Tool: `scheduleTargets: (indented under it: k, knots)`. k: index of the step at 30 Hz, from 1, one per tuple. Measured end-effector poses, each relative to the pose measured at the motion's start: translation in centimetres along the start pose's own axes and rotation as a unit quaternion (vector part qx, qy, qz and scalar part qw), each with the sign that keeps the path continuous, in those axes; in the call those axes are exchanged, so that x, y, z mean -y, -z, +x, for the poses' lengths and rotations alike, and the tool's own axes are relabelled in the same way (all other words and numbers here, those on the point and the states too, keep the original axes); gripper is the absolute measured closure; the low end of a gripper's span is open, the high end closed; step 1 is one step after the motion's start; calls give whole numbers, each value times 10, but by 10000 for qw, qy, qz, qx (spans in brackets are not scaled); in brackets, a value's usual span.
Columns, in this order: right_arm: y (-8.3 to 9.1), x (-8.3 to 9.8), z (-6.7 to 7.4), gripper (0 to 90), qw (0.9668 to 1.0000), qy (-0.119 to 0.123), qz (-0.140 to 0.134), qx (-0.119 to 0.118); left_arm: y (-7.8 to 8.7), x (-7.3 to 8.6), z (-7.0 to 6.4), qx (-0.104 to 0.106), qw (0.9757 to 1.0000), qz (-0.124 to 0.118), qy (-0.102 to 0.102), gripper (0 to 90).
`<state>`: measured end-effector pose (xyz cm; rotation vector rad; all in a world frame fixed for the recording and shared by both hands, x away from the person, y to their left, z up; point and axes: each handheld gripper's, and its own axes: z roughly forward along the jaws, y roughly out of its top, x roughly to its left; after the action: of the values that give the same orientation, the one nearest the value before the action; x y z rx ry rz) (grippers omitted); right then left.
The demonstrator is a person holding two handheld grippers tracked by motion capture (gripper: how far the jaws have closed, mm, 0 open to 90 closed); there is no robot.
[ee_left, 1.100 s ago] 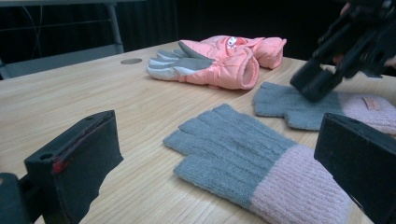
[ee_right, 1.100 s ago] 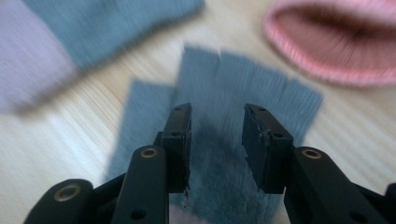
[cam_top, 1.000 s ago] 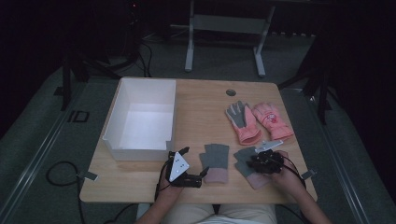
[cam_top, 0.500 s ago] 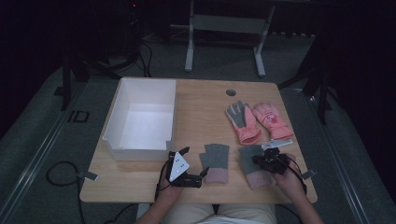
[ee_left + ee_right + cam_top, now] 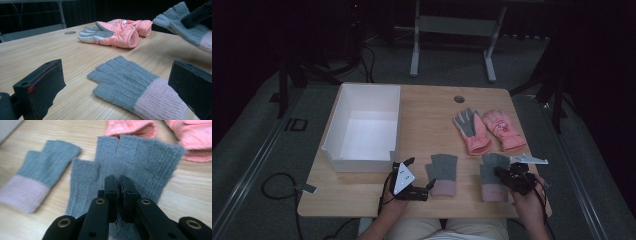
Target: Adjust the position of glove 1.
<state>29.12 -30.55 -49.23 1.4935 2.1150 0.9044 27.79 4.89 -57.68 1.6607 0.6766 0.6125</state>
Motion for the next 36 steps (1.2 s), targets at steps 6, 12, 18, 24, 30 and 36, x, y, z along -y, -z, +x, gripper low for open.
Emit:
scheduleTargets:
  k: [6, 12, 18, 24, 30, 36]
  knots:
    - [-24, 10, -7, 853, 9996, -182, 209, 87, 0, 0, 0, 14, 10000, -5, 3, 0]
    - [-43, 14, -12, 852, 9989, -270, 339, 178, 0, 0, 0, 23, 10000, -7, -7, 0]
    - [-54, 19, -17, 837, 9985, -295, 345, 295, 0, 0, 0, 30, 10000, -10, -7, 0]
    - [-56, 19, -21, 777, 9990, -189, 360, 192, 0, 0, 0, 33, 10000, -1, -6, 0]
    - [-48, 14, -28, 662, 9990, 281, 336, 66, 0, 0, 0, 35, 10000, -14, 3, 0]
    - [-37, 12, -39, 624, 9961, 698, 439, -302, 0, 0, 0, 32, 10000, -9, 8, 0]
